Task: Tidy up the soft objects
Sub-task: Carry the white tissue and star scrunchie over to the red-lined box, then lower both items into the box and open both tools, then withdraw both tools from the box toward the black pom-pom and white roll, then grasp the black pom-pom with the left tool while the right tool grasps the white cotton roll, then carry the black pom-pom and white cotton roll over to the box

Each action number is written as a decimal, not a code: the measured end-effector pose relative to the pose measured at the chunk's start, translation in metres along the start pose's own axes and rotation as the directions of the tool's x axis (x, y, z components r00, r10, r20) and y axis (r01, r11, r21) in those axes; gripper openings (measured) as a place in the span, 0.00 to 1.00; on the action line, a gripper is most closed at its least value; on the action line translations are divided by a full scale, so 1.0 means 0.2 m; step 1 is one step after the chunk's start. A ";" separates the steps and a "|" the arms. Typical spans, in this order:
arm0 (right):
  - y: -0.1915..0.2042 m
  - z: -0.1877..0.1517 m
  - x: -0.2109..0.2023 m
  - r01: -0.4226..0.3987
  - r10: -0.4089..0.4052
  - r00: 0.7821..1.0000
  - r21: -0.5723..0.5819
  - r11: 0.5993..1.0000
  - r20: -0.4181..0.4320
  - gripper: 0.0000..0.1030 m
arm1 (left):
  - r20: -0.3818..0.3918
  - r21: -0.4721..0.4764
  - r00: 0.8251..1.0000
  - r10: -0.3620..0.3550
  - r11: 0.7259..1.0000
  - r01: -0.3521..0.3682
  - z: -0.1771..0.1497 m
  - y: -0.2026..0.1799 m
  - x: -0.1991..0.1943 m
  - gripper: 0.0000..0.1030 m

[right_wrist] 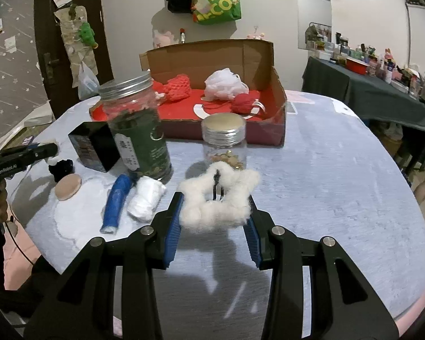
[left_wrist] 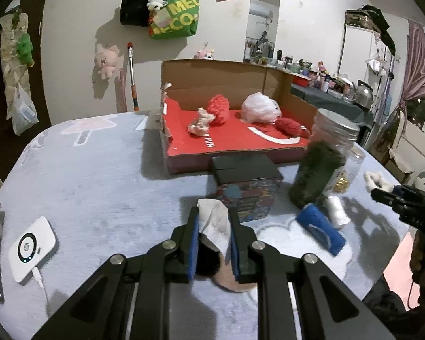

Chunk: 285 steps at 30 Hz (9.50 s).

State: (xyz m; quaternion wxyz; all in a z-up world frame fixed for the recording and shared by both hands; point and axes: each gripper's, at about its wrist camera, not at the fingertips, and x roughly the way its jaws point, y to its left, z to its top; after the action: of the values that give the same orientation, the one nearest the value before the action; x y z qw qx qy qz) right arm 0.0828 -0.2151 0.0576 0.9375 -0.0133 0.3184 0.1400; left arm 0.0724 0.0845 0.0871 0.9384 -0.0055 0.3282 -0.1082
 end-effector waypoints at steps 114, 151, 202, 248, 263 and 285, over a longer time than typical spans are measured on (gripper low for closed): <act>0.01 1.00 1.26 -0.233 0.120 0.861 -0.174 0.957 -0.495 0.52 | -0.391 0.244 0.914 -0.105 0.946 0.213 0.89 -0.23 1.24 0.46; 0.08 0.93 0.07 -0.072 0.070 0.997 -0.112 0.991 -0.024 0.81 | 0.150 0.108 0.980 -0.129 0.988 0.114 0.77 -0.25 0.04 1.00; 0.19 -0.18 0.00 0.109 -0.116 0.987 0.067 0.992 0.114 0.90 | 0.130 -0.034 0.990 0.063 0.998 -0.059 -0.20 -0.39 0.05 1.00; 0.28 0.00 0.34 -0.045 0.050 0.994 0.044 0.998 -0.096 0.42 | -0.092 -0.116 0.990 0.109 0.986 -0.119 -0.13 0.14 0.19 0.29; 0.21 0.00 0.21 -0.130 0.133 0.988 0.042 0.991 -0.075 0.20 | -0.035 -0.006 0.999 -0.027 1.000 0.027 -0.07 -0.17 0.08 0.27; 0.18 0.04 0.20 -0.191 0.193 0.977 0.034 0.981 -0.094 0.20 | -0.084 0.072 0.984 -0.160 0.984 0.166 -0.02 -0.42 0.22 0.27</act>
State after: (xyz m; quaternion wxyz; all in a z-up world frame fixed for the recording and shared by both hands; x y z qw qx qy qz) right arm 0.1088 -0.1702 0.0416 0.9031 0.0221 0.3651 0.2251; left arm 0.0859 -0.0058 0.0639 0.9123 0.0086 0.3586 -0.1976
